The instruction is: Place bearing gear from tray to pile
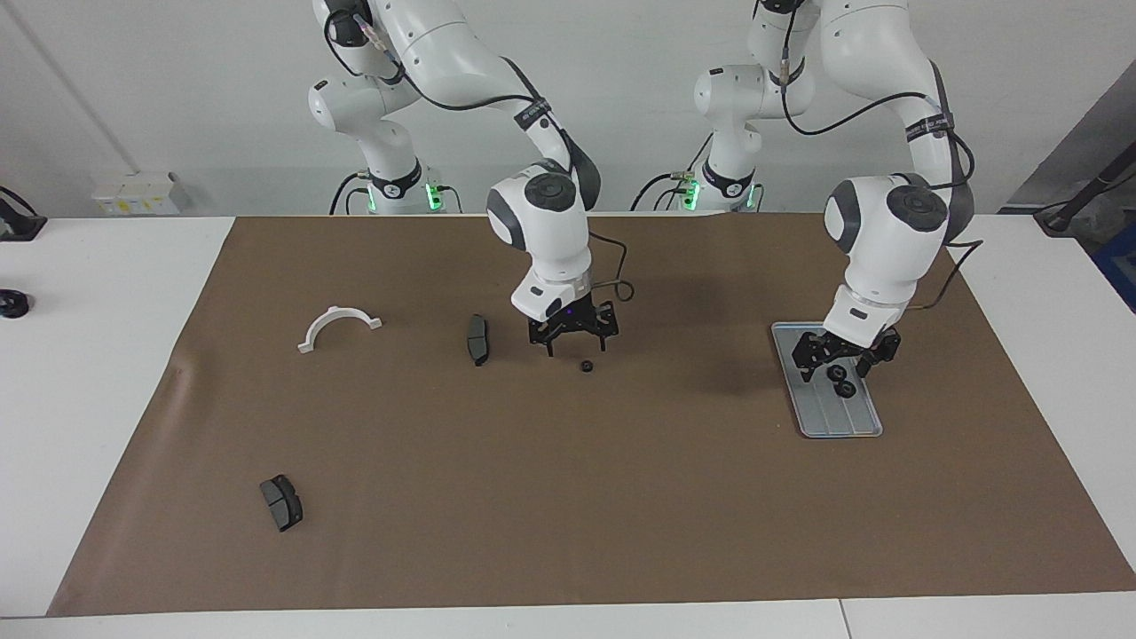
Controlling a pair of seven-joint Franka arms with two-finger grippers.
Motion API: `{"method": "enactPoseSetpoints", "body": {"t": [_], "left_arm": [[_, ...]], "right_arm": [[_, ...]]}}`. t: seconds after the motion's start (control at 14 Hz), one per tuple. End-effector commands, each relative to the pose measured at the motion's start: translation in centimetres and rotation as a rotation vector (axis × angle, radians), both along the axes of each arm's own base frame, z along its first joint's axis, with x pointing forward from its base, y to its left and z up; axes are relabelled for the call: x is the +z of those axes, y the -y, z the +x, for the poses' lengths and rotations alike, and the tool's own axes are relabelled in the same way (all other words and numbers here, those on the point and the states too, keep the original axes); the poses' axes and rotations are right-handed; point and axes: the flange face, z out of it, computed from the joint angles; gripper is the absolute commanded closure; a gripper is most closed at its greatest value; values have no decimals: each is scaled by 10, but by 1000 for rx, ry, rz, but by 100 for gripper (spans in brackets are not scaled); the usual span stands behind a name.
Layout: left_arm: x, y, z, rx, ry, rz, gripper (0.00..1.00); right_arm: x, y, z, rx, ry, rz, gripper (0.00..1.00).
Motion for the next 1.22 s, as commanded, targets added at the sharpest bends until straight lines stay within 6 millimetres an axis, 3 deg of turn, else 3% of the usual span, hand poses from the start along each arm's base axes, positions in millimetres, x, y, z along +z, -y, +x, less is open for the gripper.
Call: {"method": "enactPoseSetpoints", "body": {"t": [0.0, 0.14, 0.29, 0.5, 0.86, 0.93, 1.15], "left_arm": [[-25, -26, -1, 9, 5, 2, 0], [-37, -45, 0, 37, 0, -1, 0], [-56, -60, -6, 73, -7, -15, 12], [-77, -58, -15, 130, 25, -75, 32], [-78, -53, -17, 124, 1, -76, 36], [-78, -53, -18, 123, -16, -75, 42], [-65, -58, -16, 132, -2, -75, 95]], "right_arm": [[-17, -9, -1, 3, 1, -18, 0], [-22, -17, -7, 16, -3, -23, 0], [-28, -17, -6, 18, -3, -30, 0], [-28, -19, -5, 29, 54, -74, 1], [-29, -22, -6, 17, 71, -70, 12], [-29, -21, -5, 14, 73, -68, 13], [-40, -31, -10, 22, 100, -77, 15]]}}
